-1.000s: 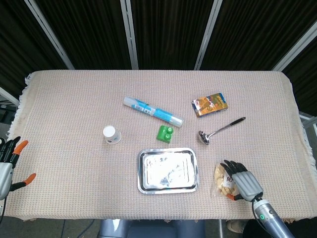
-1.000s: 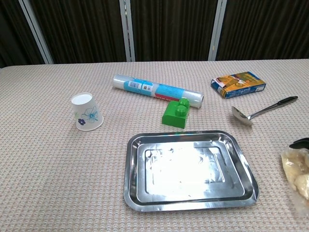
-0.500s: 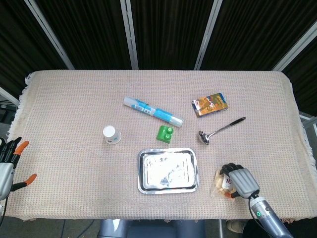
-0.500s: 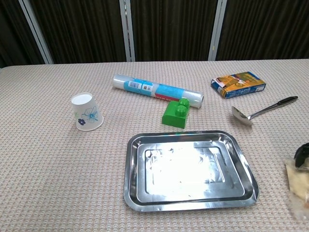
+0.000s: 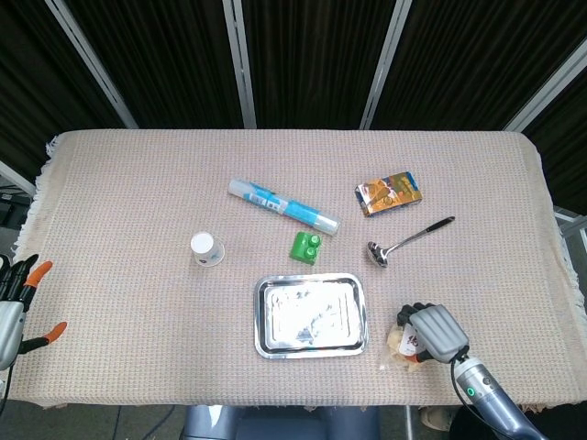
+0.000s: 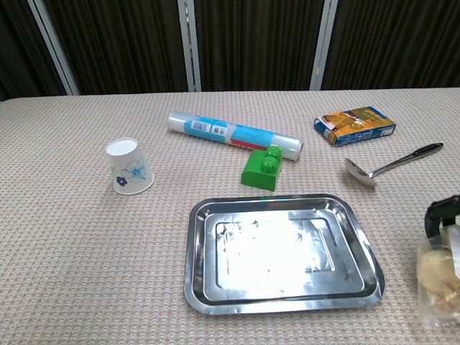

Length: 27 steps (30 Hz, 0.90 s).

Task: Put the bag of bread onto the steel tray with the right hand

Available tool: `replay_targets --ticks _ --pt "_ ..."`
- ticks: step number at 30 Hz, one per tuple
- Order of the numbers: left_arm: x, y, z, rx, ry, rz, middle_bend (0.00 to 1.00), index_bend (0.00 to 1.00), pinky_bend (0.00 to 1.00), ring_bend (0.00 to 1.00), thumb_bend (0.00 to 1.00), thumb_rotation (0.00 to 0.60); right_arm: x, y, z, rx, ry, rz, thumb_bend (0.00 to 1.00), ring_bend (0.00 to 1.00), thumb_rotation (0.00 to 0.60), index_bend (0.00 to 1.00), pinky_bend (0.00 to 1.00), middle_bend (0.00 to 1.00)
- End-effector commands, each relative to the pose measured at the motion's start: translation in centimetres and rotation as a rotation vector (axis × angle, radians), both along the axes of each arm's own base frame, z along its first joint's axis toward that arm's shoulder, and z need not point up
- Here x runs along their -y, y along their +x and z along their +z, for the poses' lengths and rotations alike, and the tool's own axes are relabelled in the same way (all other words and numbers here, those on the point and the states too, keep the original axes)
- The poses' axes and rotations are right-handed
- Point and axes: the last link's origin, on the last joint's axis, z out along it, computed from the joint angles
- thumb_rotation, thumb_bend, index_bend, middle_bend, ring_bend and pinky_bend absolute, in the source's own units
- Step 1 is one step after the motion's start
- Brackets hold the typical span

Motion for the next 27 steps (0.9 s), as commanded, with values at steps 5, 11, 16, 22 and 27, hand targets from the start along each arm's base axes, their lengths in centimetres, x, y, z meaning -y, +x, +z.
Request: replay_targets --ticks 5,11,16,22,27 --pt "0.1 -0.1 0.1 0.004 0.004 0.003 0.00 0.10 0.00 0.00 0.16 0.600 2.2 5.8 1.3 0.095 0.010 0.152 0.16 0.38 0.600 0.49 0.52 0.39" --pt "0.2 -0.4 0.0 0.005 0.001 0.016 0.00 0.10 0.00 0.00 0.16 0.600 3.6 9.5 -0.5 0.166 0.087 0.196 0.16 0.38 0.600 0.49 0.52 0.39" --pt "0.3 -0.9 0.2 -0.003 0.006 0.033 0.00 0.10 0.00 0.00 0.16 0.600 4.4 11.5 -3.2 0.181 0.154 0.220 0.16 0.38 0.600 0.48 0.52 0.39" --pt "0.3 -1.3 0.3 -0.006 0.006 0.044 0.00 0.10 0.00 0.00 0.16 0.600 5.2 12.8 -6.0 0.190 0.206 0.222 0.16 0.30 0.600 0.34 0.48 0.30" --pt "0.3 -1.5 0.3 -0.004 0.006 0.050 0.00 0.10 0.00 0.00 0.16 0.600 6.0 13.7 -7.4 0.178 0.195 0.237 0.16 0.04 0.600 0.02 0.25 0.04"
